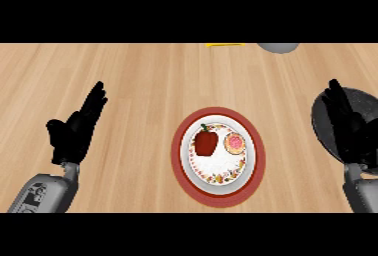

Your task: Pick the cupcake from the plate and place it in the pan

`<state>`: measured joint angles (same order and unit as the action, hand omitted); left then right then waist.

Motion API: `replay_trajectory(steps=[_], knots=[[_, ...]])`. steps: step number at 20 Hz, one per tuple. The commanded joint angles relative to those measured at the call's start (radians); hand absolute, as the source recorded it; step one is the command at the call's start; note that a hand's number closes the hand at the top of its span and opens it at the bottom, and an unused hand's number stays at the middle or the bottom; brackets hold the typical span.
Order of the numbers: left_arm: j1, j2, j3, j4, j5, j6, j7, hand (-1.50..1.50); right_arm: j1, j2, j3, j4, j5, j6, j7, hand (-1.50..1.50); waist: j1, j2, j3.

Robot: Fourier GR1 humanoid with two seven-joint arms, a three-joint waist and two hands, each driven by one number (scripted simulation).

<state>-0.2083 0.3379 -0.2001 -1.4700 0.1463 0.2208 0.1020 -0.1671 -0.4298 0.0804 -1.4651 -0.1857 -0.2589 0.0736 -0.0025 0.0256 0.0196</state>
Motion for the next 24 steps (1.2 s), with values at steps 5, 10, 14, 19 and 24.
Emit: replay_trajectory(steps=[5, 10, 14, 19, 24], knots=[[-0.039, -0.020, 0.044, -0.007, 0.047, -0.005, -0.001, 0.00, -0.255, 0.108, 0.138, -0.094, -0.217, 0.391, -0.105, 1.50, 0.122, -0.015, -0.014], [0.006, -0.012, 0.110, -0.027, 0.132, -0.033, 0.024, 0.00, -0.237, -0.103, 0.112, 0.013, -0.034, 0.585, -0.442, 1.50, 0.046, -0.017, -0.017], [0.018, -0.009, 0.129, -0.063, 0.131, -0.012, 0.049, 0.00, -0.209, -0.243, 0.068, 0.162, 0.066, 0.697, -0.641, -1.50, 0.029, -0.020, -0.017], [0.050, -0.021, 0.114, -0.063, 0.125, -0.034, 0.032, 0.00, -0.357, -0.305, 0.102, 0.260, 0.234, 0.721, -0.786, -1.50, 0.035, -0.020, -0.019], [0.037, -0.038, 0.107, -0.101, 0.114, -0.016, 0.083, 0.00, -0.525, -0.235, 0.174, 0.302, 0.336, 0.728, -0.735, -1.50, 0.029, -0.022, -0.020]])
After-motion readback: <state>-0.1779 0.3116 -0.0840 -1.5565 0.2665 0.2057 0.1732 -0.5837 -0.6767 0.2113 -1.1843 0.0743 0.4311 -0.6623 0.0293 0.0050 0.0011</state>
